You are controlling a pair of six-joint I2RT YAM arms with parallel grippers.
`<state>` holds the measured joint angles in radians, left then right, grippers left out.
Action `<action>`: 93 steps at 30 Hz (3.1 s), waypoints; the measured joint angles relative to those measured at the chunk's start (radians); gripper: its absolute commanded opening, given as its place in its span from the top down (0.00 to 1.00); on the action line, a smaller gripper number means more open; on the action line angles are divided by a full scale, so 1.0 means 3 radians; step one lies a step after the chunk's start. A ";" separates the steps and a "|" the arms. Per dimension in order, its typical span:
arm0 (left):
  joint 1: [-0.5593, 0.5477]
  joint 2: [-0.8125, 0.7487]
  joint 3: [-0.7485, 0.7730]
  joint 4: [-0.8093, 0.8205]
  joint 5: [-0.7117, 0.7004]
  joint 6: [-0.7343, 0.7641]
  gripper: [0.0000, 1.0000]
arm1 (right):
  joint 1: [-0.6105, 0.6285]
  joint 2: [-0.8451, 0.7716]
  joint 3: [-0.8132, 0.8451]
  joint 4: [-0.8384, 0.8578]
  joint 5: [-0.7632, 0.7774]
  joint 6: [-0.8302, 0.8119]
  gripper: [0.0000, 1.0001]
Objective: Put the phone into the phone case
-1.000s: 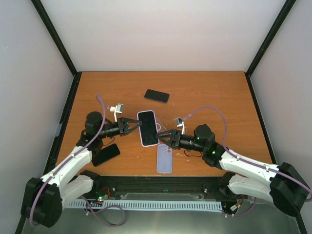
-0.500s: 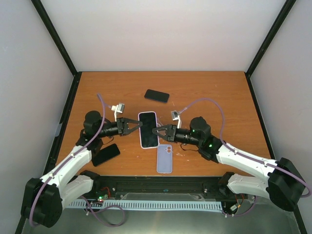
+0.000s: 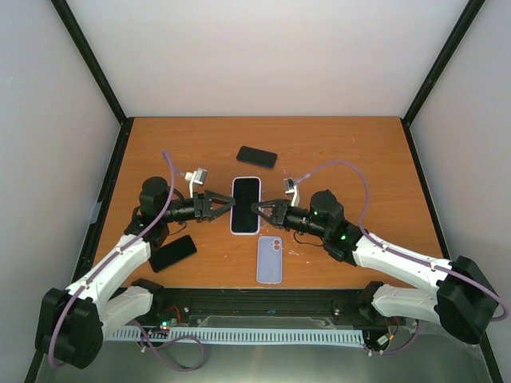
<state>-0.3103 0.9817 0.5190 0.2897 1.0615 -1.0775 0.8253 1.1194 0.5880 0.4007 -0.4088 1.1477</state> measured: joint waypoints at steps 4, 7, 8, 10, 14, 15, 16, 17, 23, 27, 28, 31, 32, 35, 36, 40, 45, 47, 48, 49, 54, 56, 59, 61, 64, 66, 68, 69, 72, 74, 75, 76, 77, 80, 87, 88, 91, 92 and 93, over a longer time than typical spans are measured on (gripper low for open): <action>0.0000 -0.0023 -0.0041 -0.0003 0.0006 -0.0017 0.36 | -0.0001 0.0000 -0.0003 0.0001 0.0205 0.0078 0.97; -0.0001 -0.0065 -0.0097 -0.0018 0.0008 -0.0020 0.38 | -0.0005 0.0000 -0.0005 0.0009 0.0356 0.0134 0.97; 0.0000 -0.0072 -0.0104 -0.0029 0.0009 -0.0020 0.38 | -0.0008 0.0000 -0.0006 0.0019 0.0394 0.0155 0.97; -0.0001 -0.0075 -0.0107 -0.0064 0.0011 -0.0017 0.40 | -0.0008 0.0000 -0.0006 0.0041 0.0462 0.0182 0.97; -0.0003 -0.0062 -0.0107 -0.0136 0.0019 -0.0003 0.43 | -0.0019 0.0011 -0.0006 0.0097 0.0516 0.0225 0.97; -0.0008 -0.0047 -0.0107 -0.0148 0.0020 0.0000 0.45 | -0.0020 0.0025 -0.0006 0.0123 0.0525 0.0239 0.97; -0.0010 -0.0027 -0.0107 -0.0158 0.0022 0.0004 0.47 | -0.0020 0.0043 -0.0006 0.0148 0.0530 0.0245 0.97; -0.0014 -0.0006 -0.0107 -0.0169 0.0023 0.0011 0.49 | -0.0020 0.0061 -0.0006 0.0164 0.0534 0.0257 0.97; -0.0027 0.0064 -0.0108 -0.0201 0.0029 0.0024 0.70 | -0.0022 0.0125 -0.0006 0.0206 0.0557 0.0296 0.97; -0.0036 0.0084 -0.0107 -0.0253 0.0027 0.0060 0.93 | -0.0022 0.0161 -0.0006 0.0220 0.0568 0.0303 0.97; -0.0036 0.0086 -0.0104 -0.0275 0.0020 0.0090 0.97 | -0.0022 0.0174 -0.0006 0.0211 0.0576 0.0304 0.97; -0.0036 0.0108 -0.0053 -0.0446 -0.0031 0.0202 1.00 | -0.0025 0.0212 -0.0006 0.0202 0.0581 0.0303 0.97; -0.0036 0.0123 -0.0022 -0.0532 -0.0052 0.0252 1.00 | -0.0025 0.0223 -0.0006 0.0197 0.0586 0.0301 0.97; -0.0036 0.0163 0.0089 -0.0760 -0.0116 0.0392 0.97 | -0.0036 0.0252 -0.0006 0.0203 0.0608 0.0303 0.97; -0.0036 0.0170 0.0113 -0.0811 -0.0132 0.0423 0.95 | -0.0039 0.0258 -0.0006 0.0207 0.0614 0.0303 0.97; -0.0036 0.0175 0.0155 -0.0919 -0.0159 0.0500 0.70 | -0.0039 0.0266 -0.0006 0.0212 0.0615 0.0291 0.97; -0.0041 0.0177 0.0165 -0.1008 -0.0256 0.0572 0.27 | -0.0057 0.0267 -0.0006 0.0120 0.0572 0.0149 0.97; -0.0042 0.0177 0.0175 -0.1052 -0.0315 0.0617 0.10 | -0.0111 0.0258 -0.0006 0.0029 0.0504 0.0058 0.97; -0.0042 0.0177 0.0184 -0.1082 -0.0347 0.0649 0.02 | -0.0154 0.0242 -0.0006 -0.0042 0.0459 0.0005 0.97; -0.0042 0.0177 0.0202 -0.1129 -0.0390 0.0662 0.01 | -0.0215 0.0214 -0.0006 -0.0141 0.0401 -0.0062 0.97; -0.0042 0.0178 0.0308 -0.1335 -0.0635 0.0828 0.01 | -0.0593 -0.0047 -0.0006 -0.0788 0.0165 -0.0520 0.97; -0.0042 0.0191 0.0356 -0.1442 -0.0755 0.0900 0.01 | -0.0805 -0.0182 -0.0006 -0.1095 0.0062 -0.0727 0.97; -0.0042 0.0257 0.0416 -0.1591 -0.0931 0.0992 0.01 | -0.1260 -0.0394 -0.0006 -0.1523 -0.0104 -0.1038 0.97; -0.0042 0.0326 0.0430 -0.1659 -0.1062 0.1029 0.01 | -0.1619 -0.0484 -0.0003 -0.1785 -0.0219 -0.1273 0.97; -0.0038 0.0429 0.0431 -0.1766 -0.1274 0.1033 0.01 | -0.1976 -0.0409 0.0031 -0.2115 -0.0347 -0.1593 0.97; -0.0028 0.0483 0.0431 -0.1806 -0.1391 0.1027 0.00 | -0.2162 -0.0242 0.0052 -0.2291 -0.0478 -0.1773 0.97; -0.0003 0.0511 0.0431 -0.1823 -0.1486 0.1007 0.01 | -0.2332 -0.0028 0.0061 -0.2407 -0.0613 -0.1907 0.96; 0.0017 0.0521 0.0430 -0.1826 -0.1530 0.0991 0.01 | -0.2403 0.0079 0.0062 -0.2454 -0.0670 -0.1961 0.96; 0.0062 0.0533 0.0429 -0.1827 -0.1620 0.0930 0.01 | -0.2570 0.0340 0.0072 -0.2566 -0.0765 -0.2103 0.94; 0.0099 0.0533 0.0416 -0.1825 -0.1670 0.0914 0.00 | -0.2642 0.0455 0.0092 -0.2612 -0.0783 -0.2183 0.92; 0.0117 0.0534 0.0409 -0.1827 -0.1698 0.0912 0.01 | -0.2672 0.0496 0.0103 -0.2619 -0.0786 -0.2213 0.92; 0.0128 0.0539 0.0408 -0.1831 -0.1722 0.0910 0.01 | -0.2702 0.0542 0.0117 -0.2627 -0.0786 -0.2243 0.91; 0.0142 0.0546 0.0407 -0.1836 -0.1746 0.0910 0.01 | -0.2731 0.0587 0.0132 -0.2630 -0.0785 -0.2271 0.90; 0.0182 0.0580 0.0404 -0.1849 -0.1825 0.0894 0.00 | -0.2799 0.0713 0.0160 -0.2627 -0.0763 -0.2340 0.87; 0.0299 0.0666 0.0329 -0.1989 -0.2101 0.0696 0.01 | -0.2832 0.0896 0.0164 -0.2627 -0.0617 -0.2389 0.73; 0.0318 0.0674 0.0317 -0.2015 -0.2148 0.0668 0.01 | -0.2832 0.0904 0.0167 -0.2625 -0.0580 -0.2383 0.70; 0.0388 0.0669 0.0254 -0.2084 -0.2303 0.0573 0.01 | -0.2837 0.0910 0.0173 -0.2622 -0.0464 -0.2355 0.54; 0.0408 0.0660 0.0230 -0.2108 -0.2358 0.0535 0.01 | -0.2837 0.0910 0.0175 -0.2623 -0.0420 -0.2350 0.50; 0.0429 0.0645 0.0210 -0.2143 -0.2421 0.0483 0.01 | -0.2838 0.0910 0.0178 -0.2627 -0.0383 -0.2330 0.46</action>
<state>-0.1818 1.1751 0.5819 -0.3531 0.3351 -0.9325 -0.0261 1.3926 0.6415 -0.3874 -0.5236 0.4488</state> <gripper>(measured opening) 0.995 0.433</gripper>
